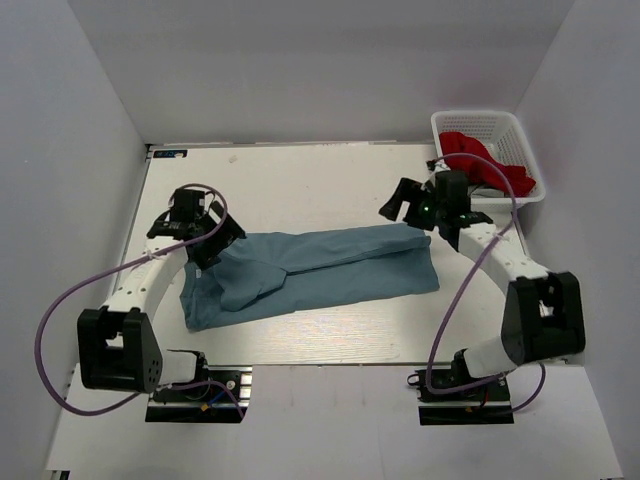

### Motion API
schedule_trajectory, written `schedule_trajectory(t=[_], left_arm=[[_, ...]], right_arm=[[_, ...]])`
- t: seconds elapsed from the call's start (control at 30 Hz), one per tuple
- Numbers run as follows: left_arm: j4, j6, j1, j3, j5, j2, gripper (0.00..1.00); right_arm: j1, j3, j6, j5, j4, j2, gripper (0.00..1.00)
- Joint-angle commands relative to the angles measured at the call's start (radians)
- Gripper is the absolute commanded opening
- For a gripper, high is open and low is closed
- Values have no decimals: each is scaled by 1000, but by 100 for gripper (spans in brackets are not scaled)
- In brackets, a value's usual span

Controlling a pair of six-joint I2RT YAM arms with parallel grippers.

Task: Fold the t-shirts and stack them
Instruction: Fold the other side of the tshirt into a rectangle, then rotate the tshirt 90 degrees

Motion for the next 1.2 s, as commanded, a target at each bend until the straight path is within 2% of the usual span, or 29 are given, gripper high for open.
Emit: schedule_trajectory(t=[0.0,0.1,0.17,0.3,0.43,0.5,0.57,0.6,0.63,0.67,0.7,0.8,0.83,0.87,0.9,0.93,0.97,1.0,1.1,1.17], left_arm=[[134,31,-6,-38,169,62,99],[144,40,-15,-75,170,150,99],[132,40,-15,-89,116,184,99],[133,40,8,-100,62,265,99],[149,40,8,-15,16,378,99],[189,40,8,72,16,487,99],[213,58,8,219,92,594,99],[226,79,8,286,122,726,99],[226,92,8,456,151,797,99],[212,107,-4,556,180,873,99],[160,116,-13,801,211,1040,99],[111,144,-56,1198,356,1300,99],[124,118,-65,1449,378,1383,99],[170,94,-75,1538,428,1514,99],[374,-8,-84,1574,483,1552,99],[508,-9,-84,1541,533,1569,99],[637,-166,-84,1498,570,1569,99],[740,-217,-98,1488,561,1599,99],[750,-224,-150,1608,480,1682,99],[825,-224,-174,1535,450,1666,99]], right_arm=[[30,52,-22,-101,20,108,90],[29,25,7,-81,26,166,90],[26,-1,3,-79,20,186,90],[30,-117,19,-42,-12,151,90],[35,-234,32,17,-26,77,90],[44,-276,30,27,-25,68,90],[70,-299,15,24,-28,82,90],[89,-305,7,21,-32,88,90],[105,-304,0,18,-43,95,90],[151,-307,-19,13,-45,100,90],[170,-308,-33,1,-43,100,90],[286,-314,-68,-25,-43,79,90],[312,-320,-65,-32,-39,65,90],[361,-334,-89,-88,-34,54,90],[416,-336,-106,-169,-43,48,90],[473,-343,-106,-174,-54,42,90],[504,-350,-140,-185,-67,45,90],[556,-347,-155,-197,-87,51,90],[668,-342,-206,-252,-69,88,90],[692,-342,-218,-274,-32,114,90]])
